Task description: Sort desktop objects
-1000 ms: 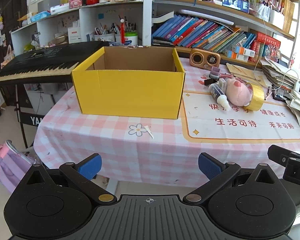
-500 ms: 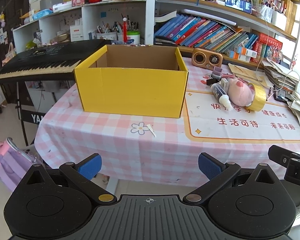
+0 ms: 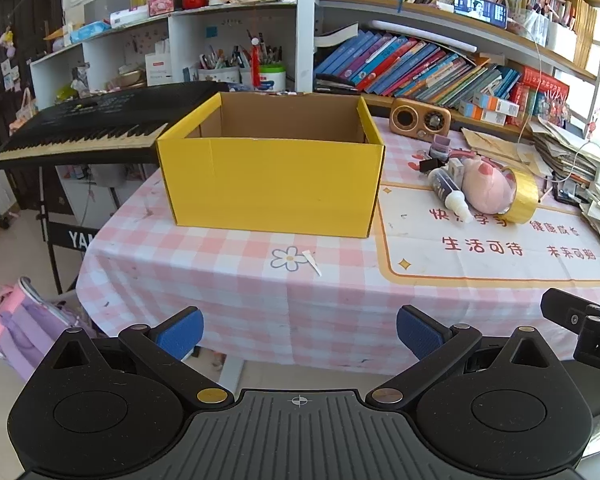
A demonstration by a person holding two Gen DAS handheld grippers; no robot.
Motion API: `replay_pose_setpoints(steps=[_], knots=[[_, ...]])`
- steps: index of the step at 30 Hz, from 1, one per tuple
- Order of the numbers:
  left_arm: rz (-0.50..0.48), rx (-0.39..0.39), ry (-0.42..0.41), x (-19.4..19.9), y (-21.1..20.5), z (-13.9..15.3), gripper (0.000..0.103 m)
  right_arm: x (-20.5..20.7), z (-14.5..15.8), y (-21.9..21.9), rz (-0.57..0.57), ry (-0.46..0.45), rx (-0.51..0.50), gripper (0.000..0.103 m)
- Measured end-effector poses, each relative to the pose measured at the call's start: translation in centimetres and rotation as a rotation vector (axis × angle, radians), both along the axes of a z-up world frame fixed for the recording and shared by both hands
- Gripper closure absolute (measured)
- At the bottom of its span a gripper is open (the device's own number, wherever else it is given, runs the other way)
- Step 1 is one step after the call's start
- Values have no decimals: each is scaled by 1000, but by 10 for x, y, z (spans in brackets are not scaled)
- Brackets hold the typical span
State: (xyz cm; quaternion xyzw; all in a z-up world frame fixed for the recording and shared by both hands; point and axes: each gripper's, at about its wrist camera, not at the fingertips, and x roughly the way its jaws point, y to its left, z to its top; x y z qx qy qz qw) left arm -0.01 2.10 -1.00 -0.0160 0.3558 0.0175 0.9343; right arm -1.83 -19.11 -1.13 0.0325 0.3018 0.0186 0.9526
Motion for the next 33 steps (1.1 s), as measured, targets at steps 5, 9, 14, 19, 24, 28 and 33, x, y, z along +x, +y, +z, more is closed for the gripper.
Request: replay_pose_setpoints(steps=[5,9,14,19,24,28,33], knots=[[-12,6,6,-1,-1,-1,0,-1,0,0,3,-1,2,2],[-25,0,4,-1,-3,-2,0,-1,0,0,2,-1,1,3],[-46,-10,-1,-1,-8,-1,0,-4,0,-3,-7,3,1,3],[-56,-16,1,1,-15,-2,0,-1,-1,-14,-13,12,2,4],[-59,-18,14,6,-22,-3,0,4,-3,-25,-42,30,-9,4],[-67,-20,26,10,-31,-5,0,8,-6,-34,-48,43,-8,4],[-83,-26,39,17,-44,-7,0,12,-9,-46,-62,60,-21,4]])
